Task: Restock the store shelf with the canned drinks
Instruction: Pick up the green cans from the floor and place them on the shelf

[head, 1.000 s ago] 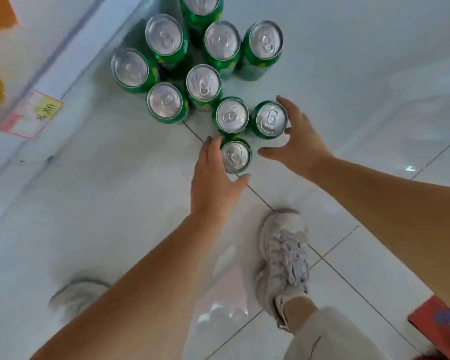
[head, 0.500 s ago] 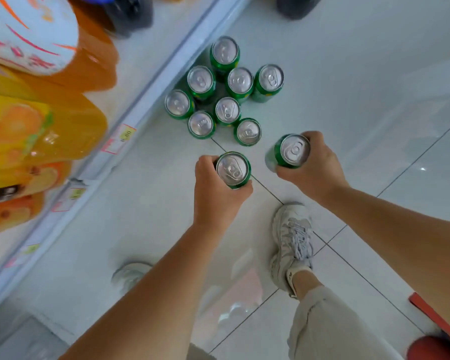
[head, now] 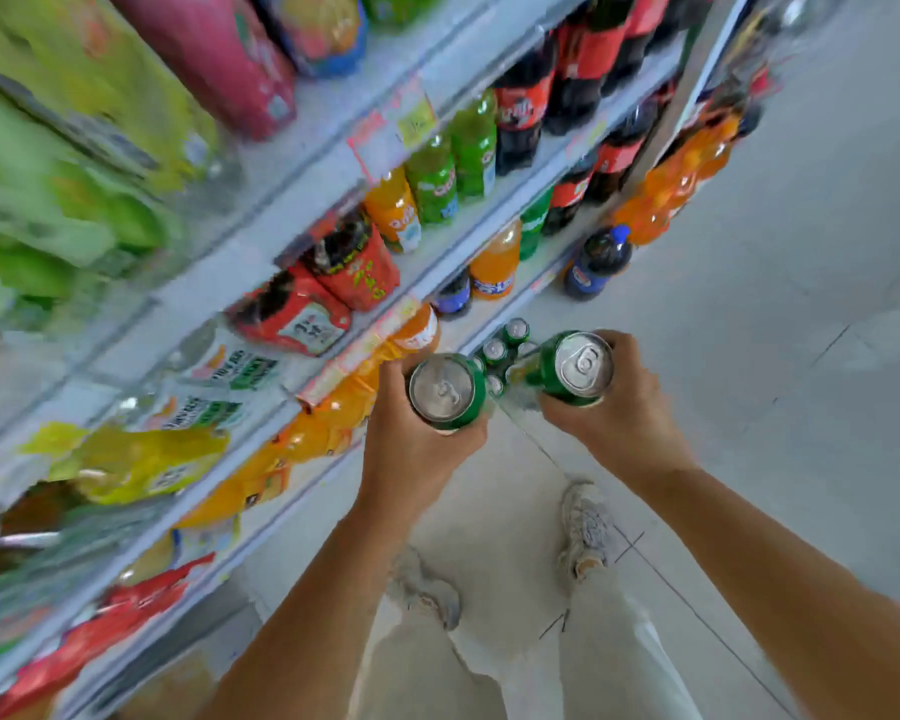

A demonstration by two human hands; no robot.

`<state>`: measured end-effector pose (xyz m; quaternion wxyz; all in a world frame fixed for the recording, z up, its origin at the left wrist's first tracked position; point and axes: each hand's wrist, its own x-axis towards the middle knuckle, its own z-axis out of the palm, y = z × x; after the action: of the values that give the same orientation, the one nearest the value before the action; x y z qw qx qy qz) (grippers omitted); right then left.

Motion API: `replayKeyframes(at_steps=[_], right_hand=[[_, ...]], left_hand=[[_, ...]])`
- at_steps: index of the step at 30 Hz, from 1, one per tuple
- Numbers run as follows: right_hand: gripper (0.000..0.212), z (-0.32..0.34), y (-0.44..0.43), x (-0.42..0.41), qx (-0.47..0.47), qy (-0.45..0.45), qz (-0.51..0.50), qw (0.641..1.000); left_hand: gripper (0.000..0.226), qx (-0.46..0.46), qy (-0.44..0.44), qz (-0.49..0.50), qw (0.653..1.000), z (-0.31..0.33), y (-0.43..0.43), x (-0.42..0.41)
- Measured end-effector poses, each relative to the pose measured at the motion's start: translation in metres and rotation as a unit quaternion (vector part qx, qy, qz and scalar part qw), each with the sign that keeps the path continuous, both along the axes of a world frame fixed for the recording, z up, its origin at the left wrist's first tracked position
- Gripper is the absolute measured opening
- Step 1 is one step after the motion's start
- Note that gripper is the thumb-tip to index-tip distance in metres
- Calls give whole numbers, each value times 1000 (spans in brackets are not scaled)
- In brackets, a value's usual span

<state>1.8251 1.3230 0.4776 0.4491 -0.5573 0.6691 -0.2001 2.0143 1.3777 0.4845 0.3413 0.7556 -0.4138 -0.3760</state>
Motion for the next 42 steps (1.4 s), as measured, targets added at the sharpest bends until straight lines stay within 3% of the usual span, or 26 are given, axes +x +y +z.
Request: replayKeyframes(at_steps=[9, 17, 21, 28, 33, 39, 42], right_hand=[[61, 227, 34, 89, -133, -158, 80, 975], [48, 358, 50, 174, -234, -248, 177, 923], [49, 404, 47, 223, -256, -285, 227, 895], [50, 421, 7, 321, -271, -250, 303, 879], [65, 416, -23, 368, -277, -170, 367, 872], [50, 414, -25, 383, -255, -212, 372, 867], [63, 412, -30, 381, -209, -207, 439, 849]], left_hand=[[59, -173, 16, 15, 985, 247, 66, 77], [52, -316, -35, 84, 944, 362, 120, 156], [51, -360, -52, 150, 919, 388, 142, 189], [50, -397, -78, 266, 875, 386, 154, 226], [51, -387, -78, 290, 872, 381, 148, 227], [56, -388, -58, 279, 877, 377, 133, 237], [55, -389, -41, 279, 877, 374, 127, 246]])
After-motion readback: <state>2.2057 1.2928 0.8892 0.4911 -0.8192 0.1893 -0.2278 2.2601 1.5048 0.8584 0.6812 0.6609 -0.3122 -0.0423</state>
